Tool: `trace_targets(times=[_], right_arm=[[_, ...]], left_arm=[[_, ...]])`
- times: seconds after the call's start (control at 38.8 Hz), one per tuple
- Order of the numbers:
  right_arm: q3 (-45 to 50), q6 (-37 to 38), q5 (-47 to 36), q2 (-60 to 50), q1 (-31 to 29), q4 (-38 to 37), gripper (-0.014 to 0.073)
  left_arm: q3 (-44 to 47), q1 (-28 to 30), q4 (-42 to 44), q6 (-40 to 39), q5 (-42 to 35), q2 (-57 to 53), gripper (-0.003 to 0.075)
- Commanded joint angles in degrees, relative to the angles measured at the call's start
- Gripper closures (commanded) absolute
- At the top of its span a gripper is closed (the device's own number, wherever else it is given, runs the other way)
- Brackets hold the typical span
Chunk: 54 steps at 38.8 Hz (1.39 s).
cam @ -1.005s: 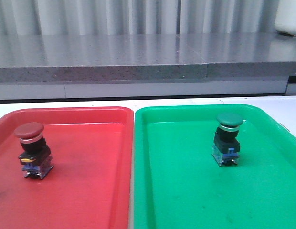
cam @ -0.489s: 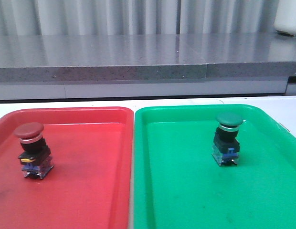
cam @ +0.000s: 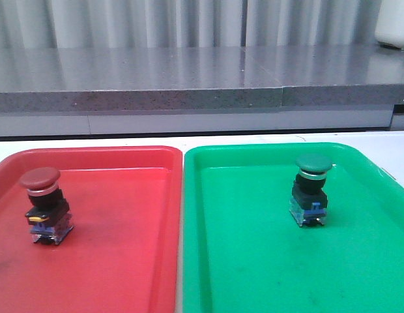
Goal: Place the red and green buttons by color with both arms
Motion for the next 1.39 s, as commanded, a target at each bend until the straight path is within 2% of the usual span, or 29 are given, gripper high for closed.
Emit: trace_targets(times=[0.0,0.54,0.64,0.93,1.08,1.37], right_arm=[[-1.61,-0.63,-4.47,0.44,-0.43,-1.02,0.0661],[-1.61,-0.63,-4.47,0.44,-0.43,-1.02,0.0661],[-1.61,-0.63,-4.47,0.44,-0.43,-1.02,0.0661],[-1.61,-0.63,-4.39,0.44,-0.43,-1.02,0.0661],[-1.61,-0.63,-4.39,0.44,-0.43,-1.02,0.0661],[-1.61,-0.63,-4.39,0.44,-0.43,-1.02,0.0661]], left_arm=[[-1.53,-0.06,-0.58,-0.33,-4.68,1.23,0.0740],[-0.31,0.05,-0.86,-0.42,-5.31,0.50,0.0740],[2.69,0.05,-0.75,-1.87,-6.55,-2.56,0.0740],[13.86,0.05,-0.89,-3.46,-16.45,-2.49,0.0740],[18.97,0.05,-0.89,-3.46,-16.72,-2.49,0.0740],[19.01,0.05,-0.89,-3.46,-15.62,-2.39,0.0740]])
